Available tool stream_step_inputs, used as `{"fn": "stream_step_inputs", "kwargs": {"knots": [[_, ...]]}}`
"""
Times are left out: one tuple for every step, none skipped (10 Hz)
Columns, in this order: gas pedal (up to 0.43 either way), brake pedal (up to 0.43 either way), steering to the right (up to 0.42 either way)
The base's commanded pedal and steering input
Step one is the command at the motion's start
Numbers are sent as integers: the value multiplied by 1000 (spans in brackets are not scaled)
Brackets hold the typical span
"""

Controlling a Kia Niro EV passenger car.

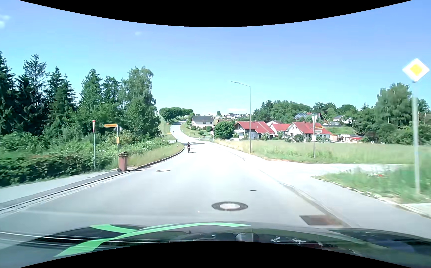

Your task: Follow the waypoints while adhering to traffic rules and regulations

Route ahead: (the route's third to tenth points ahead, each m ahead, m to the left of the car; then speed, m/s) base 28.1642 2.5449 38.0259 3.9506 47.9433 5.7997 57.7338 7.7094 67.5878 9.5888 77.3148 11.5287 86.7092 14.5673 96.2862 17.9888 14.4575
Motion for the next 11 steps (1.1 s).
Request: {"fn": "stream_step_inputs", "kwargs": {"knots": [[67,0,-14],[67,0,-14],[67,0,-15],[67,0,-15],[67,0,-16],[67,0,-16],[67,0,-17],[67,0,-18],[67,0,-18],[67,0,-18],[67,0,-18]]}}
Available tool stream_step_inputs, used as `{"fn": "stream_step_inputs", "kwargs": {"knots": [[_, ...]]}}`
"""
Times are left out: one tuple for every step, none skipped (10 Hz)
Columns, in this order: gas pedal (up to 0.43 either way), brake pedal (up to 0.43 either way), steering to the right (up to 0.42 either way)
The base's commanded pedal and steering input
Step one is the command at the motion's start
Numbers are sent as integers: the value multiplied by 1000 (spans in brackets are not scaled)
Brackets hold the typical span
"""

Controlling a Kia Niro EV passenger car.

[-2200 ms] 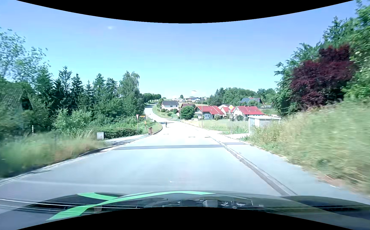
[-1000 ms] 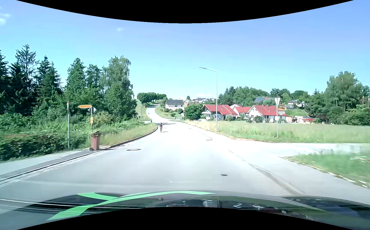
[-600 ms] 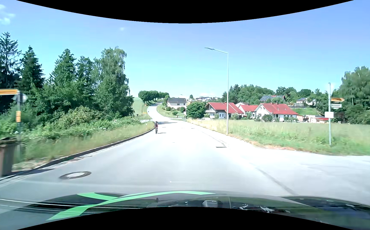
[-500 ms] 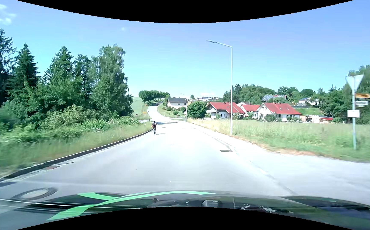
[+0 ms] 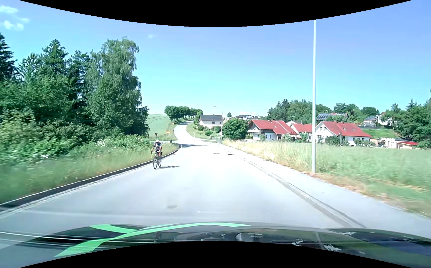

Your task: Follow the waypoints while adhering to traffic rules and regulations

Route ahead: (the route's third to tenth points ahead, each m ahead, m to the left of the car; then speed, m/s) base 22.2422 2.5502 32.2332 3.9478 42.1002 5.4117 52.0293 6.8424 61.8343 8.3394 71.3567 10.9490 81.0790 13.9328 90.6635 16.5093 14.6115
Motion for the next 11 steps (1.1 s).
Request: {"fn": "stream_step_inputs", "kwargs": {"knots": [[67,0,-20],[79,0,-21],[79,0,-22],[87,0,-22],[98,0,-22],[110,0,-22],[110,0,-22],[110,0,-22],[110,0,-22],[118,0,-22],[130,0,-22]]}}
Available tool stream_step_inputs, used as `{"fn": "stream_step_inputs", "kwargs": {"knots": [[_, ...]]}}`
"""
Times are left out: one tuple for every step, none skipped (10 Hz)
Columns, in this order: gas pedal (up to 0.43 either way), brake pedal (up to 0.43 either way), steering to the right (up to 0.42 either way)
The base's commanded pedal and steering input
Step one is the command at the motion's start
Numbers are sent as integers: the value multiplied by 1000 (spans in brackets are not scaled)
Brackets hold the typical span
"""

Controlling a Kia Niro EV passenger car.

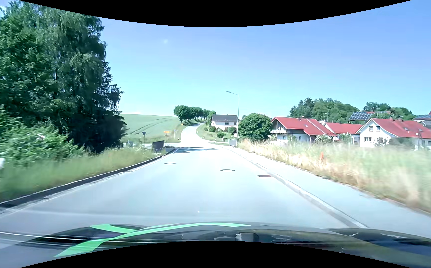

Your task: Follow the waypoints while adhering to traffic rules and regulations

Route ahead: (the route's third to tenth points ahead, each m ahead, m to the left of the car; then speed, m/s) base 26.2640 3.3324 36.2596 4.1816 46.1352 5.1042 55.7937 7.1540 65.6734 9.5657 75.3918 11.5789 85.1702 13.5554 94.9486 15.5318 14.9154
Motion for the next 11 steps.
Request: {"fn": "stream_step_inputs", "kwargs": {"knots": [[130,0,-22],[138,0,-22],[150,0,-22],[150,0,-22],[150,0,-22],[150,0,-22],[150,0,-22],[157,0,-21],[169,0,-21],[169,0,-21],[169,0,-21]]}}
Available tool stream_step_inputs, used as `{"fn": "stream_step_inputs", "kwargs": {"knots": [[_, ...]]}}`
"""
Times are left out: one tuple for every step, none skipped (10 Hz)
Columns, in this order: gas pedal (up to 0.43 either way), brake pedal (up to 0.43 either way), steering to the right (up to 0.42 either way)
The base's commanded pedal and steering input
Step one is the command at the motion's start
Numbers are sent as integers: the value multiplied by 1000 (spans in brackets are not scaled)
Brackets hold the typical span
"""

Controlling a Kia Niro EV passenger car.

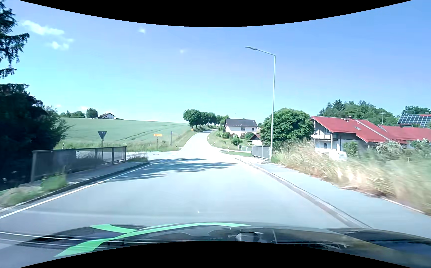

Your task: Follow the waypoints while adhering to traffic rules and regulations

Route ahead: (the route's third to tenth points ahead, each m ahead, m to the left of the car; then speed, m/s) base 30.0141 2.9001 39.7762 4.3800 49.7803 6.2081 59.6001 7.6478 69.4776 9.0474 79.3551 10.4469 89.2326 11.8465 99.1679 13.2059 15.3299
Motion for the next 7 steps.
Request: {"fn": "stream_step_inputs", "kwargs": {"knots": [[169,0,-21],[169,0,-21],[169,0,-21],[177,0,-21],[197,0,-21],[197,0,-21],[197,0,-21]]}}
